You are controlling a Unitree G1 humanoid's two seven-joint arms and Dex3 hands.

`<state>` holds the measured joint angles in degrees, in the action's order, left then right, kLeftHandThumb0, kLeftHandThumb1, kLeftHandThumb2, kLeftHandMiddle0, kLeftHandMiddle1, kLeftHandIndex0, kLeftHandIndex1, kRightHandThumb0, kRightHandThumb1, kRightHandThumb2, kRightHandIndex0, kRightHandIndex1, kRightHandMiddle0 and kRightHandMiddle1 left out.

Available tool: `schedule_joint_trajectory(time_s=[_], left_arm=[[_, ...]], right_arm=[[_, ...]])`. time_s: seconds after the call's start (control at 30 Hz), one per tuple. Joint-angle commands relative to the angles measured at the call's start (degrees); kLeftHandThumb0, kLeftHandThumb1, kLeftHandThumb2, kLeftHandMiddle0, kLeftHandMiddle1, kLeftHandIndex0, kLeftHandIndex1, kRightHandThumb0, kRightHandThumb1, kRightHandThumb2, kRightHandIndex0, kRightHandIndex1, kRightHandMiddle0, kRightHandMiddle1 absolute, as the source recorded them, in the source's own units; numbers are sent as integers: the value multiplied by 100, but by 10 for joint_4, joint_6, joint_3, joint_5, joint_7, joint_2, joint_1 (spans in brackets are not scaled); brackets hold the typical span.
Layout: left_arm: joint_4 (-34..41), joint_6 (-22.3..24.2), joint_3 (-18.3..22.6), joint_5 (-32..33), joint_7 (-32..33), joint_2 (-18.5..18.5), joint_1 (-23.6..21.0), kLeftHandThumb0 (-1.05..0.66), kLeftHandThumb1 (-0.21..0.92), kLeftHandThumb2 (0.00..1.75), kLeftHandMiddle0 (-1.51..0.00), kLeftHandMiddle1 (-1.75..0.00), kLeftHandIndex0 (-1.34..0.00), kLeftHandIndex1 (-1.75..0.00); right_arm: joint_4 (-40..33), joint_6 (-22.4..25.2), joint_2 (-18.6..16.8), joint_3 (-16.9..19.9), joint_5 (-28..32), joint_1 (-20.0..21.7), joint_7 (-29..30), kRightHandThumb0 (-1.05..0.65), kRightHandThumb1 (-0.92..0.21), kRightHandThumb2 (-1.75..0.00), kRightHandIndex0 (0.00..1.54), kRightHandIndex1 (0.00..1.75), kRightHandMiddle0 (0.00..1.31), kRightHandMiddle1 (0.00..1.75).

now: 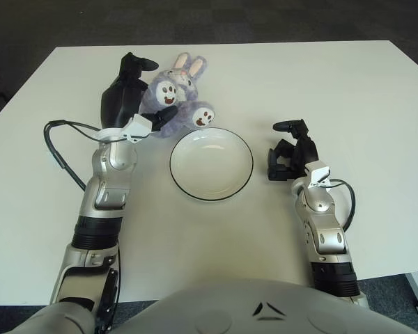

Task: Put the doll into the plate.

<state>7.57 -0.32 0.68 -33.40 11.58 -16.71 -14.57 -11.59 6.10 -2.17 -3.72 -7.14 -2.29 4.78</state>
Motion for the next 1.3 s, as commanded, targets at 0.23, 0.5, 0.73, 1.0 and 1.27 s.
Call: schedule_joint_trajectory(time_s=[0.23, 0.5, 0.73, 1.0, 1.27], left_arm=[[-17, 40, -5, -47, 49, 10, -27, 0, 31, 122, -74, -150, -46, -165], [-22, 65, -13, -72, 69, 11, -36, -1, 20, 136, -77, -160, -55, -160], [-18, 98, -21, -95, 66, 11, -40, -1, 10, 152, -70, -170, -67, -166], [16, 150, -20, -75, 5, 13, -40, -1, 7, 157, -69, -173, -69, -170], [60, 162, -15, -58, -49, -2, -27, -10, 12, 148, -80, -173, -71, -165]], right_arm=[[13, 18, 1, 4, 8, -16, -4, 57, -9, -160, 80, 175, 14, 146], [18, 10, 4, 3, 12, -15, -4, 56, -9, -159, 80, 175, 16, 144], [20, 6, 6, 1, 11, -16, -5, 56, -10, -159, 79, 175, 17, 144], [19, 10, 8, 0, 16, -15, -13, 55, -11, -157, 78, 175, 17, 145], [23, 7, 6, -1, 13, -15, -10, 55, -11, -156, 78, 175, 16, 146]])
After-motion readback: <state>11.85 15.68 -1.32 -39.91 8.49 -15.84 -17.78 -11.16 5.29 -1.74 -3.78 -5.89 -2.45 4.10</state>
